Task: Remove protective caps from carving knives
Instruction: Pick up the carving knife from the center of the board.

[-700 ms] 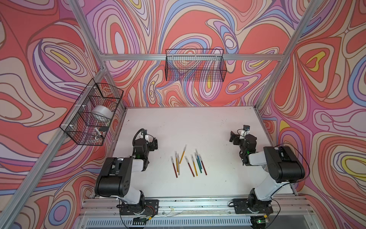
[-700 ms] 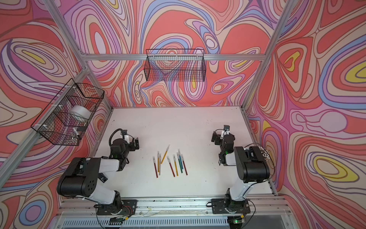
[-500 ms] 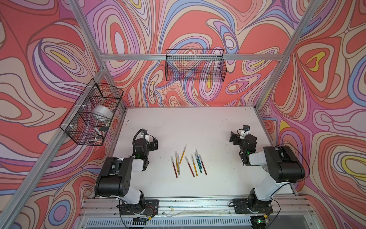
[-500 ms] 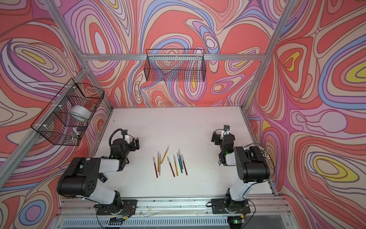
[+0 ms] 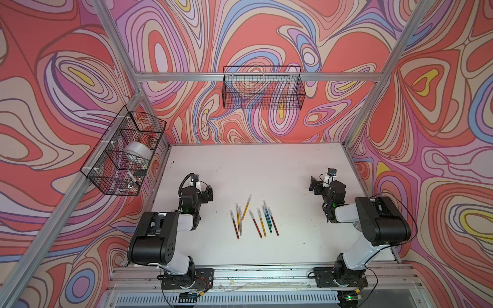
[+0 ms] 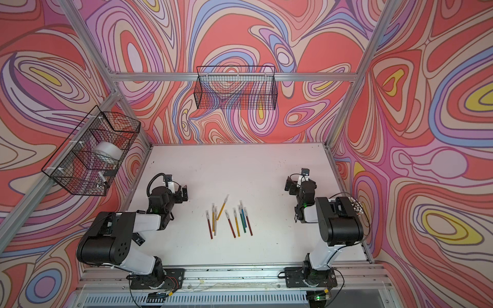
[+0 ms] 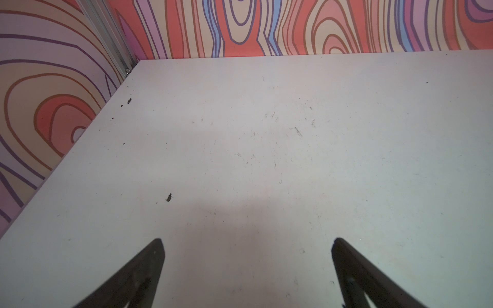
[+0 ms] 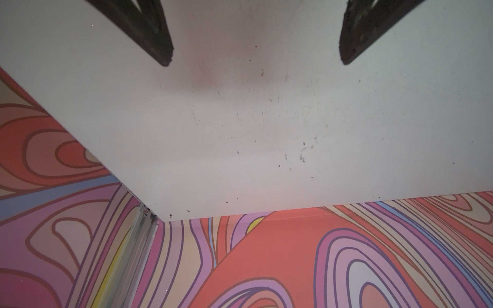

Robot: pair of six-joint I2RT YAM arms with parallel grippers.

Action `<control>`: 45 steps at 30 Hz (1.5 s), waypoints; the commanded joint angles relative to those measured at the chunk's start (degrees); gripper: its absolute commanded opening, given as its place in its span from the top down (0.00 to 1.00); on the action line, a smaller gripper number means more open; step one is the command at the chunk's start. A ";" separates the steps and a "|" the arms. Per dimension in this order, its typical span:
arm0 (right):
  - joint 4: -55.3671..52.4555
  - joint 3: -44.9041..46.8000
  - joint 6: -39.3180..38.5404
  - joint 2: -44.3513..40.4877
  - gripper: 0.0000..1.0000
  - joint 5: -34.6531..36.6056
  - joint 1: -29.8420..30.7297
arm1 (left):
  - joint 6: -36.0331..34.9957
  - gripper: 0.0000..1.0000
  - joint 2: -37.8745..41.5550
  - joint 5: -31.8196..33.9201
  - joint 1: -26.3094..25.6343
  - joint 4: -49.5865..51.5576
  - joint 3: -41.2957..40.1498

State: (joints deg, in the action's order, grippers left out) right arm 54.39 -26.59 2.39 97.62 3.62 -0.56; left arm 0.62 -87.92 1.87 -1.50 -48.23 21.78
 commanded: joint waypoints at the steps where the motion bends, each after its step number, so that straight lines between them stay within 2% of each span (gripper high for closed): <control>1: 0.14 -0.47 -0.48 0.46 0.01 0.25 0.38 | -0.96 0.00 -0.32 -0.66 0.35 -2.63 -0.20; 26: 0.91 0.05 -0.47 0.39 0.01 0.29 0.38 | -1.00 0.00 -0.19 -0.61 0.36 -2.91 -0.38; 30: 6.13 3.10 0.71 -0.36 0.02 2.48 0.38 | -1.17 0.00 0.58 -1.71 0.35 -4.07 -1.38; 33: 4.47 3.27 1.20 -2.64 0.02 4.37 0.38 | -1.33 0.00 3.80 -1.85 0.35 -3.75 -2.68; 37: 0.50 3.31 1.28 -7.01 0.01 5.03 0.37 | -1.06 0.00 10.06 1.14 -0.44 2.30 -2.41; 41: -8.22 1.50 2.62 -11.65 0.02 5.52 0.38 | -2.19 0.00 15.44 9.46 -5.08 10.29 -0.12; 45: -16.88 -0.90 5.78 -15.80 0.01 5.00 0.47 | 0.61 0.00 19.22 13.32 -8.04 21.54 4.67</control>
State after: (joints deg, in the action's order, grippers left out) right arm 45.76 -25.50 5.30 84.14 8.03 -0.56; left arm 0.10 -70.76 9.98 -8.49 -36.40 23.07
